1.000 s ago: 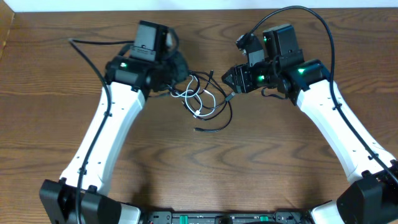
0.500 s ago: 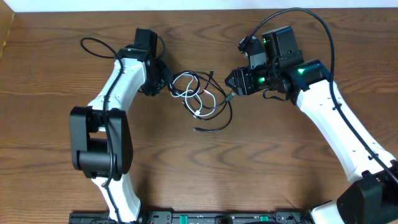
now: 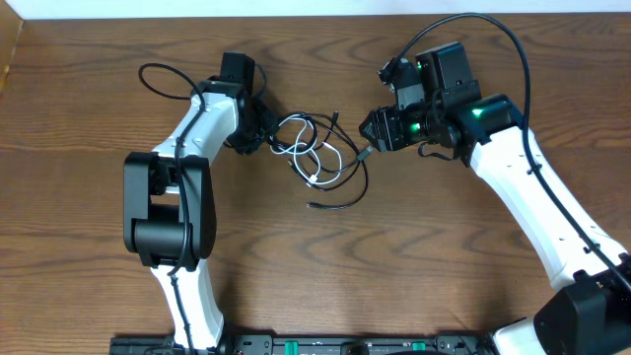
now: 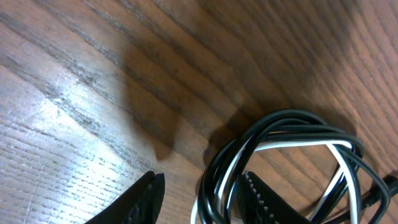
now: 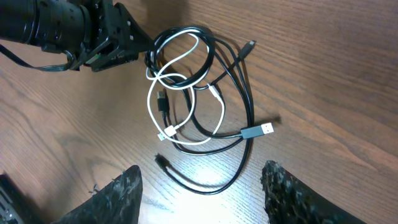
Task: Untangle cables
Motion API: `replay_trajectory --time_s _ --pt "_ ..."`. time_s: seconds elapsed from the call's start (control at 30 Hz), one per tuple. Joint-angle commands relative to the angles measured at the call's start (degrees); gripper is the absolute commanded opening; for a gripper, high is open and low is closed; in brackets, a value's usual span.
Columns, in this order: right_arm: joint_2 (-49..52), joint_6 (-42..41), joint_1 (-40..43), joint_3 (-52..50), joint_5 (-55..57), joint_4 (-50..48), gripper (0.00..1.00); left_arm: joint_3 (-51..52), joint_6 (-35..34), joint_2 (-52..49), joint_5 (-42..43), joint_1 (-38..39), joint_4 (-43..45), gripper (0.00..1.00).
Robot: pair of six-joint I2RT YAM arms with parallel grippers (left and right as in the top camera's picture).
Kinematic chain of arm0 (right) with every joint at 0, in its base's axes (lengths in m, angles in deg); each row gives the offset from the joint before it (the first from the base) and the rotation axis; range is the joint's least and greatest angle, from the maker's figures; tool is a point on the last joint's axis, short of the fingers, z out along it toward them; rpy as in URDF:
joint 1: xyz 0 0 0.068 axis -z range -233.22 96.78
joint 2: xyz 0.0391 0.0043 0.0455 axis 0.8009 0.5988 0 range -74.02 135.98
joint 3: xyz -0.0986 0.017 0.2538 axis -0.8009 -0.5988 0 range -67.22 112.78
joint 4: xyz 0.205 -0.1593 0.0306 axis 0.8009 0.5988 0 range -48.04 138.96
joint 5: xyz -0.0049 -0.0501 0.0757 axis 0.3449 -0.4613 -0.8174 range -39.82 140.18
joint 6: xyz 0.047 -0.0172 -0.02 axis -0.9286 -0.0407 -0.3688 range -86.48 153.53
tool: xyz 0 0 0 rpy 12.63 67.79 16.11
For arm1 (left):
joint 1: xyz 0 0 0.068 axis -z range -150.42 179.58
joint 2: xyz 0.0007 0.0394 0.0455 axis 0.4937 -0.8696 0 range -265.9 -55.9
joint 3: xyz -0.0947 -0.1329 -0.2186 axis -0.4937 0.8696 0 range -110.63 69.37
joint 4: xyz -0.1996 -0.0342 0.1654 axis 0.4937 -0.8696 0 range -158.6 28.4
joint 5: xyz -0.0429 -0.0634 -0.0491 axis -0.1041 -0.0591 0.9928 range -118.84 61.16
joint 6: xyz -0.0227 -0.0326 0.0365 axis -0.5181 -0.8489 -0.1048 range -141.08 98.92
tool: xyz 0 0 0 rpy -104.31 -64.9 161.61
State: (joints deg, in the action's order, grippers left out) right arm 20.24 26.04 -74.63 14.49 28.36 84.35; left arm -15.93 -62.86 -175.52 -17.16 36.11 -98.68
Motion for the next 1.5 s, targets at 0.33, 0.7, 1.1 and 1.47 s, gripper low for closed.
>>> replay_trajectory --time_s 0.33,0.7,1.1,1.47 --pt "0.5 -0.59 0.37 0.63 0.52 0.85 0.59 0.72 -0.94 -4.04 -0.46 1.66 -0.11 0.31" --pt "0.5 -0.15 0.37 0.63 0.5 0.96 0.6 0.68 15.63 2.89 6.56 1.62 1.44 0.07" --pt "-0.15 -0.17 0.46 0.76 -10.01 -5.51 0.59 0.68 42.53 26.73 27.85 6.86 0.55 0.07" --pt "-4.24 -3.43 3.34 0.72 -5.03 0.31 0.61 0.7 41.38 27.96 35.67 7.54 -1.01 0.08"
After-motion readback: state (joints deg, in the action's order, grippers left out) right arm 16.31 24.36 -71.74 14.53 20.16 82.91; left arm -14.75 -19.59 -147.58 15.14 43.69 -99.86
